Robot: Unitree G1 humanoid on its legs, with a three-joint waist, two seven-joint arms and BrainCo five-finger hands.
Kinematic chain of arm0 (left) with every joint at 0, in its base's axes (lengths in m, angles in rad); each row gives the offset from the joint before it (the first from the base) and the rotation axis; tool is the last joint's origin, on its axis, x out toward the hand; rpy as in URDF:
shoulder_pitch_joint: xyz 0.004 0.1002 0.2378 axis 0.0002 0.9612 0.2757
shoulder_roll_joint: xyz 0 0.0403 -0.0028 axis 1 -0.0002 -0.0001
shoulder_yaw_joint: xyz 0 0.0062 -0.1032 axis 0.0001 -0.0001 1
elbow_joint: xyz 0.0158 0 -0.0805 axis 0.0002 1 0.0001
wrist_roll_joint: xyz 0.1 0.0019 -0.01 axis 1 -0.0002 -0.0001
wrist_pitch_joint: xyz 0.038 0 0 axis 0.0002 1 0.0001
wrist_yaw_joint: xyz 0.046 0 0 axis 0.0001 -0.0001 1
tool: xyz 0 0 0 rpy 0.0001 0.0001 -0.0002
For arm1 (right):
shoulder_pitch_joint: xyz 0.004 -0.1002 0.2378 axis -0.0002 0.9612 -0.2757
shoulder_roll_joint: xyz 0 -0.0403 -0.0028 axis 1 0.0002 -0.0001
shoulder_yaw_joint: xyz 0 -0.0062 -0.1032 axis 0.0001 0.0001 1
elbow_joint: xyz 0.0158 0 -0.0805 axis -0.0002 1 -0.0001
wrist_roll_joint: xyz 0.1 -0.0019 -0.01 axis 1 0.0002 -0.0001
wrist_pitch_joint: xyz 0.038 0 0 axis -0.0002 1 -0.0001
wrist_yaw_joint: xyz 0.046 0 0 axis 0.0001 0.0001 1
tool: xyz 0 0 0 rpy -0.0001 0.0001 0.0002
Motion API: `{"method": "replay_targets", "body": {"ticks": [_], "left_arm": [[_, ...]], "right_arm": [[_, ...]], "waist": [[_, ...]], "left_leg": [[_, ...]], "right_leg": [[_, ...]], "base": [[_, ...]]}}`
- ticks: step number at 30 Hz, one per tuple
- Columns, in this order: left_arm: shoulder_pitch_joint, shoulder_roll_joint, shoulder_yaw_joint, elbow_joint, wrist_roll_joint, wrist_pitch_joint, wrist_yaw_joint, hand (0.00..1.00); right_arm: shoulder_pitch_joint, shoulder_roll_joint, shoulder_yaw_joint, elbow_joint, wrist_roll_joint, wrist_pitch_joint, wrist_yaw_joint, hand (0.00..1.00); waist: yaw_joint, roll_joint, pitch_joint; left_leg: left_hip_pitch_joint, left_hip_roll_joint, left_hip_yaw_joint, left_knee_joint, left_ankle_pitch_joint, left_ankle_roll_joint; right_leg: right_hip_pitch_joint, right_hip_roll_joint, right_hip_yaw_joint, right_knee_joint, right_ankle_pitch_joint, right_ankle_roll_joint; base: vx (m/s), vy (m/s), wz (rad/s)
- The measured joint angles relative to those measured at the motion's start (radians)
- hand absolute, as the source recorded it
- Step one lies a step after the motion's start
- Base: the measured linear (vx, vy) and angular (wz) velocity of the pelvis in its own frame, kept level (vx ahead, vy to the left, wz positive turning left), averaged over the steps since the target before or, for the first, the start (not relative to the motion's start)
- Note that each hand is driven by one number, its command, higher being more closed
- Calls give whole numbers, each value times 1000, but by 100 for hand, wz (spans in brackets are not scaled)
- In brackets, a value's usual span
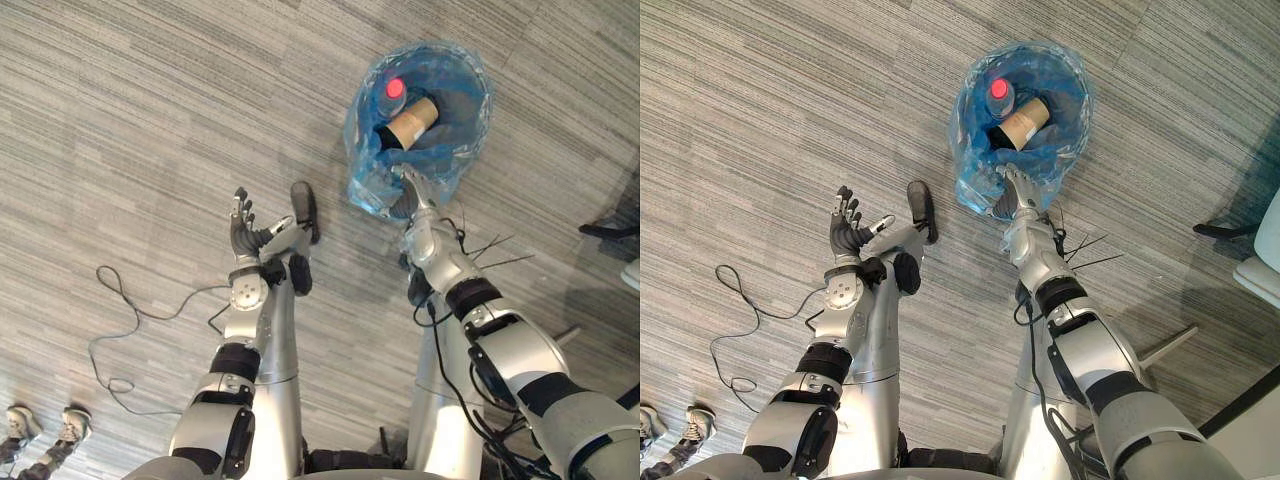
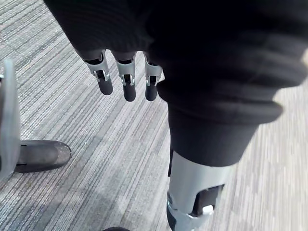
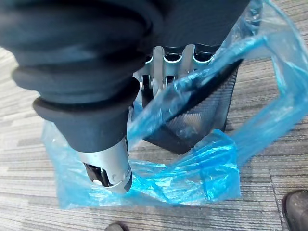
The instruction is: Gather rubbish on tea table into small bin, then transfer packed bag to large trash can.
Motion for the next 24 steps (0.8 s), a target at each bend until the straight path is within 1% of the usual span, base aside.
{"method": "replay_targets", "body": {"ticks": [6,9,11,14,15,16,17,18,19,20,21,22,24], "left_arm": [[0,1,0,-1,0,3,0,0],[0,1,0,-2,0,8,0,0],[0,0,1,-2,1,18,0,0],[6,-7,1,5,4,46,-1,0],[24,-14,2,8,9,59,-2,0],[33,-16,3,7,10,61,-2,0],[49,-20,1,3,15,68,-8,0],[70,-22,-1,1,21,78,-22,0],[81,-21,-5,-1,21,83,-24,0],[110,-20,-9,-15,26,94,-30,0],[128,-17,-9,-21,31,94,-36,0],[169,-7,-9,-28,41,96,-46,0],[211,3,-9,-31,44,103,-55,0]], "right_arm": [[12,-8,-2,-15,37,-3,16,100],[26,-7,-7,-54,46,-5,16,100],[39,-6,-9,-90,58,-8,16,100],[83,6,-21,-178,106,-14,16,100],[131,30,-55,-253,167,-20,16,100],[147,38,-60,-278,194,-24,18,100],[178,51,-71,-319,261,-41,25,100],[223,71,-85,-372,353,-59,42,100],[245,79,-89,-391,392,-67,48,100],[295,96,-92,-418,502,-91,80,100],[315,111,-95,-428,546,-96,94,100],[378,147,-95,-453,644,-112,133,100],[440,178,-92,-463,758,-128,181,100]], "waist": [[0,1,0],[1,1,0],[1,1,-1],[0,1,-1],[-1,1,-1],[-2,1,-1],[-3,1,-1],[-5,1,-2],[-6,1,-2],[-5,-4,-5],[-4,-8,-8],[-4,-22,-20],[-4,-34,-47]], "left_leg": [[0,1,-6,6,-3,-4],[3,1,-6,6,-3,-4],[10,1,-6,6,-2,-4],[45,2,-6,1,1,1],[92,2,-6,-13,1,1],[110,2,-7,-19,1,1],[141,1,-8,-30,-1,-3],[187,1,-9,-53,-3,-4],[215,1,-8,-69,-2,-5],[276,4,3,-107,1,-10],[308,7,11,-124,4,-14],[379,9,21,-165,9,-21],[432,10,22,-198,16,-27]], "right_leg": [[7,0,-6,1,0,0],[10,0,-6,1,0,0],[16,0,-6,1,0,0],[51,1,-8,-3,-1,-2],[99,1,-13,-14,-2,-5],[118,1,-16,-21,-3,-5],[151,1,-20,-31,-3,-7],[200,1,-29,-54,-5,-11],[229,1,-33,-68,-4,-12],[289,0,-40,-100,-3,-14],[319,-1,-43,-114,-3,-15],[389,-1,-53,-151,-1,-18],[445,2,-64,-185,2,-21]], "base": [[0,0,0],[0,0,0],[0,0,0],[0,-13,2],[4,-36,5],[2,-38,7],[2,-50,8],[6,-58,11],[17,-87,17],[27,-78,16],[81,-139,17],[71,-101,9],[102,-107,6]]}}
